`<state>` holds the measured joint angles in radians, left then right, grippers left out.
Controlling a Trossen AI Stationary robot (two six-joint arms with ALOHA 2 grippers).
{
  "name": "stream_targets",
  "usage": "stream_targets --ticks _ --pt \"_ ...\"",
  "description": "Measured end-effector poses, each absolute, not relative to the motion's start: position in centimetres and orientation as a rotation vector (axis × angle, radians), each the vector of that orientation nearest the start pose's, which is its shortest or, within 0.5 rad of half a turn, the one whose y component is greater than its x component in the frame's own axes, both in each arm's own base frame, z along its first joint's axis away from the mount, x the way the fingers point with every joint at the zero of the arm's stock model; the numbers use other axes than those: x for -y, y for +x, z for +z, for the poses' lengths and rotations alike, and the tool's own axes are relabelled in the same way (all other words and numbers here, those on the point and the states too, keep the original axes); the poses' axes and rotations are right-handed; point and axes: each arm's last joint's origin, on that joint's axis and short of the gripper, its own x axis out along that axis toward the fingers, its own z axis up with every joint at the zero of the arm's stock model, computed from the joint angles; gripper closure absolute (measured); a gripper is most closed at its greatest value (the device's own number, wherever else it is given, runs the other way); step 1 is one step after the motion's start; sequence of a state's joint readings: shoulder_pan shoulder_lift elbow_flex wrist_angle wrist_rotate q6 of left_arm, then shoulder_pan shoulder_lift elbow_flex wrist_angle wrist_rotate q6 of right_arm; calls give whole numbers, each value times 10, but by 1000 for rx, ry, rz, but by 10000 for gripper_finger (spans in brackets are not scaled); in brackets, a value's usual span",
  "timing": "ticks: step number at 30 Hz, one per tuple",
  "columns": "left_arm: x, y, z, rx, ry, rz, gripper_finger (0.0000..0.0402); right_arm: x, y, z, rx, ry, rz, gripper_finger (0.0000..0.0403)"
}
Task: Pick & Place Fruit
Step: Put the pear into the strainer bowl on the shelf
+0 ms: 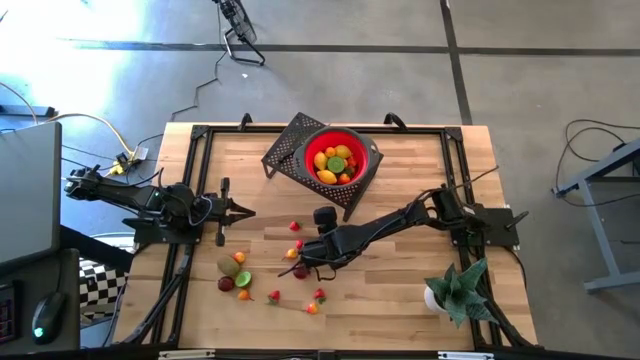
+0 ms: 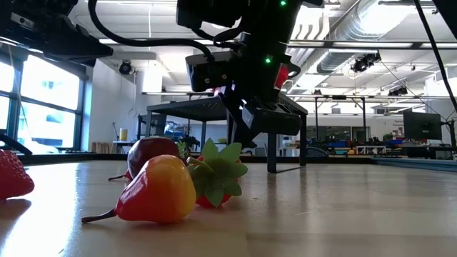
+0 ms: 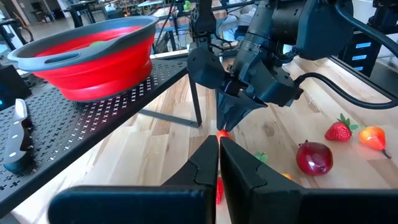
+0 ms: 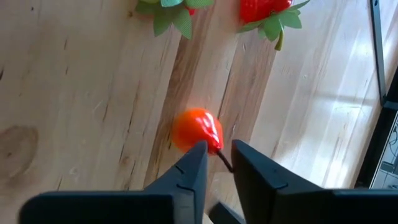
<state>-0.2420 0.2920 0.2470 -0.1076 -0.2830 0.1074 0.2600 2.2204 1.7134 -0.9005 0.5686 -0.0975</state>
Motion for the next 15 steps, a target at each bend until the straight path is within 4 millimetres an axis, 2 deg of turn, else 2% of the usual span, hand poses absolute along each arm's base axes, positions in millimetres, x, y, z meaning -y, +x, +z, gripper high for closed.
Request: stream_targets --ticks 5,15 --pt "18 108 214 -150 147 33 390 -98 427 156 -1311 -652 -194 367" --pt "18 108 214 -150 147 33 390 -97 427 156 -1311 -652 -193 397"
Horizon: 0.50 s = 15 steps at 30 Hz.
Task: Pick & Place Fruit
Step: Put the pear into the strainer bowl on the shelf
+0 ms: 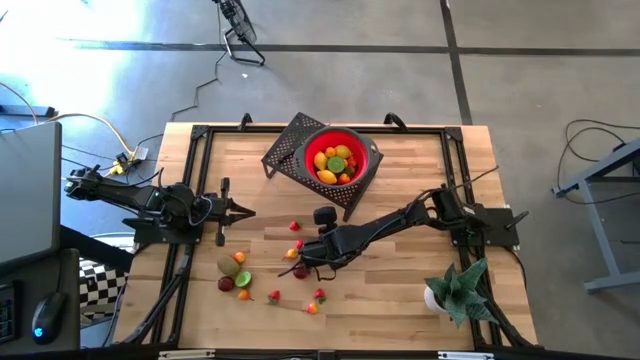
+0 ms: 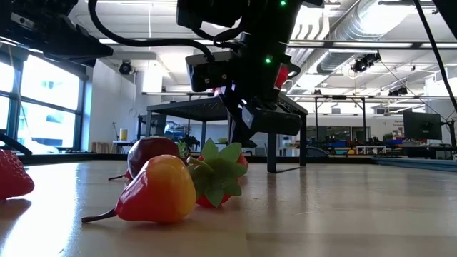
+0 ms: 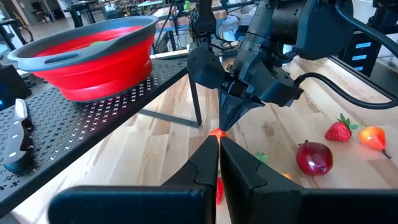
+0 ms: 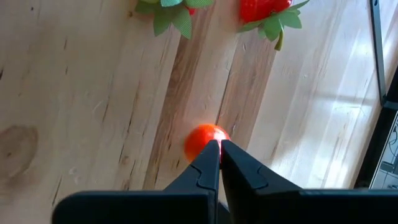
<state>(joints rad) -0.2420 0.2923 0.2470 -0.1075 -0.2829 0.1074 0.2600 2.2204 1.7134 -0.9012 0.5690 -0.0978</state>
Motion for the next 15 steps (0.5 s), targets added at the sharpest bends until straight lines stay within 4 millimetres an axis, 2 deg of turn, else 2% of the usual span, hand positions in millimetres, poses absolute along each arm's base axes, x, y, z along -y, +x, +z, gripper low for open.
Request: stream_targets --ticks 11,15 --pt "18 108 214 -149 147 33 390 -100 427 157 -1307 -662 -197 399" --pt "18 108 214 -150 147 32 390 -104 425 166 -1278 -661 -196 399"
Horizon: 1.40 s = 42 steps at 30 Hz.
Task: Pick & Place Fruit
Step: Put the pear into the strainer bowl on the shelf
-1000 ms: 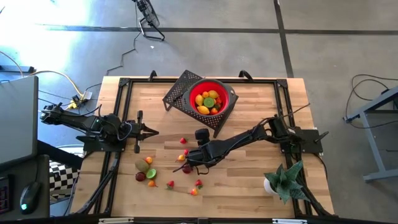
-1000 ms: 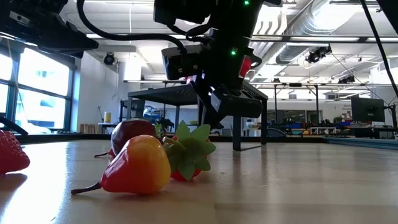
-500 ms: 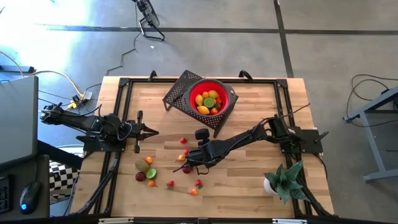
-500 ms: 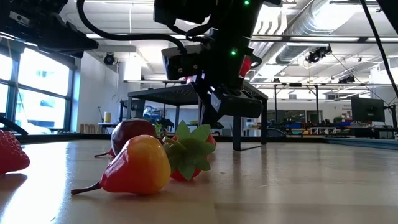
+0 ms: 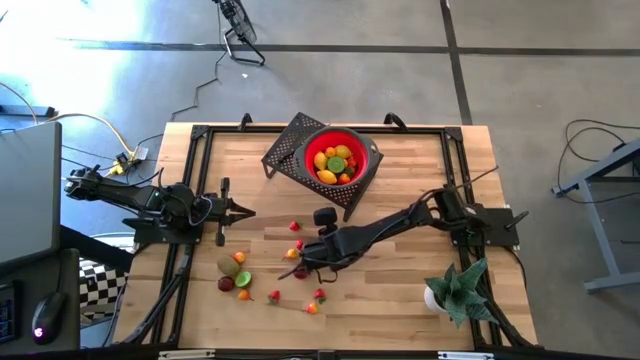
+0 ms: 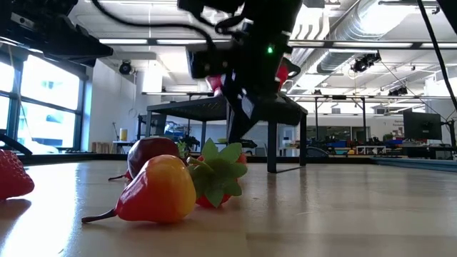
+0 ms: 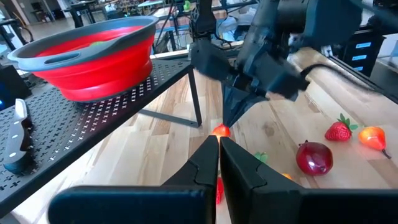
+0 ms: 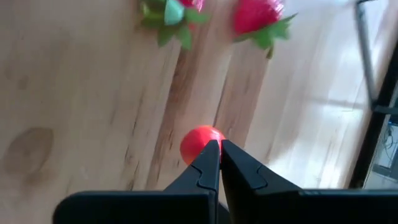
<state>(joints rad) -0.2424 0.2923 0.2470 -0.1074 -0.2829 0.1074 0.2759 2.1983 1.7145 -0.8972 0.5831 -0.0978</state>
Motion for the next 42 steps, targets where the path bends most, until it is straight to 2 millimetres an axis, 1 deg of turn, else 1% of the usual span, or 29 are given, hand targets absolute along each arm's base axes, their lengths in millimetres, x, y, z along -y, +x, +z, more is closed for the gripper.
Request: stream_targets --ticks 4,10,17,24,29,34,39,42 --pt "18 108 214 -150 147 33 390 -106 422 187 -1213 -667 -228 399" --pt "18 108 214 -149 147 32 390 -109 417 225 -1071 -586 -267 399" --pt "18 108 214 -149 147 33 390 -113 407 268 -896 -556 -347 399" --pt "18 108 214 -149 147 33 390 -107 394 306 -774 -528 -421 399" --pt "18 108 214 -149 147 33 390 -102 389 328 -694 -567 -482 399" --pt "18 108 214 -149 147 32 390 -87 384 347 -646 -574 -549 399" --pt "18 108 214 -149 147 32 390 -61 382 355 -655 -548 -610 399" --pt "18 108 214 -149 147 33 390 -43 384 355 -672 -531 -640 399"
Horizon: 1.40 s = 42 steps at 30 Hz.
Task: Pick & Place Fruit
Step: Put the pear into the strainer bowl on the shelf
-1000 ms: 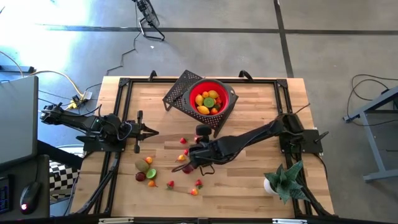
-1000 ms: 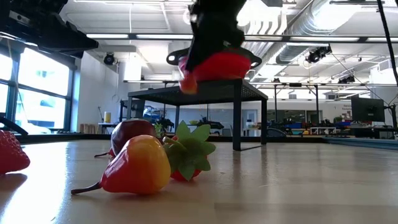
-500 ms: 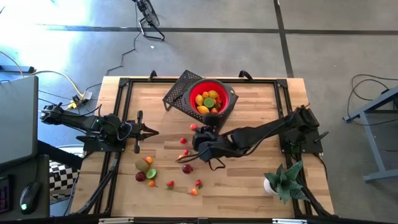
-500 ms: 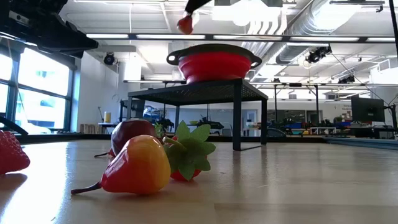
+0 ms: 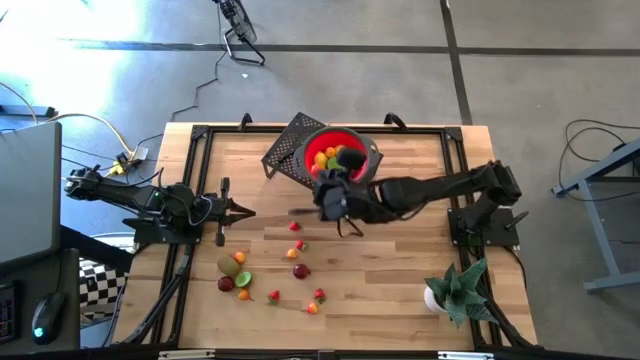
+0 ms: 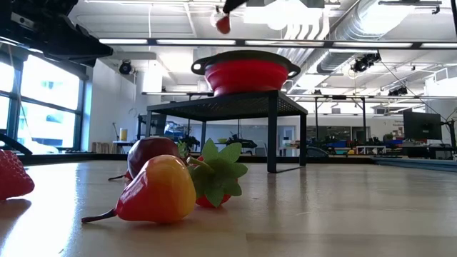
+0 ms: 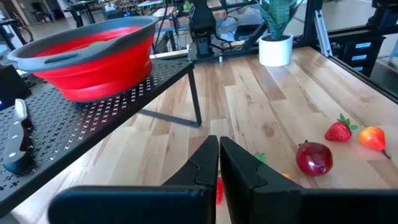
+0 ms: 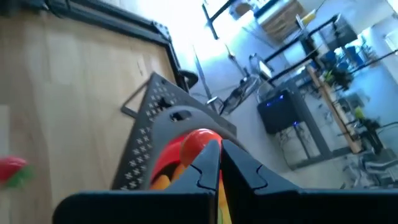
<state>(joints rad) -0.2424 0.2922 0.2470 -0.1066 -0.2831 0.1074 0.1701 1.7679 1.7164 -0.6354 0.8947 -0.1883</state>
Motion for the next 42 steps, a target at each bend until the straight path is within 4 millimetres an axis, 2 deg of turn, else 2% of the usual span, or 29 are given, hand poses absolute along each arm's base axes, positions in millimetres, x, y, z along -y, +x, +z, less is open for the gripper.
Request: stream_targets --ticks 11,18,27,42 --pt "18 108 214 -149 147 33 390 28 388 351 -725 -364 -652 399" --pt "18 108 214 -149 147 32 390 57 383 345 -773 -209 -581 399" --pt "18 108 214 -149 147 33 390 68 379 340 -828 -113 -438 399" --pt "18 108 214 -149 147 33 390 68 380 340 -828 -115 -437 399"
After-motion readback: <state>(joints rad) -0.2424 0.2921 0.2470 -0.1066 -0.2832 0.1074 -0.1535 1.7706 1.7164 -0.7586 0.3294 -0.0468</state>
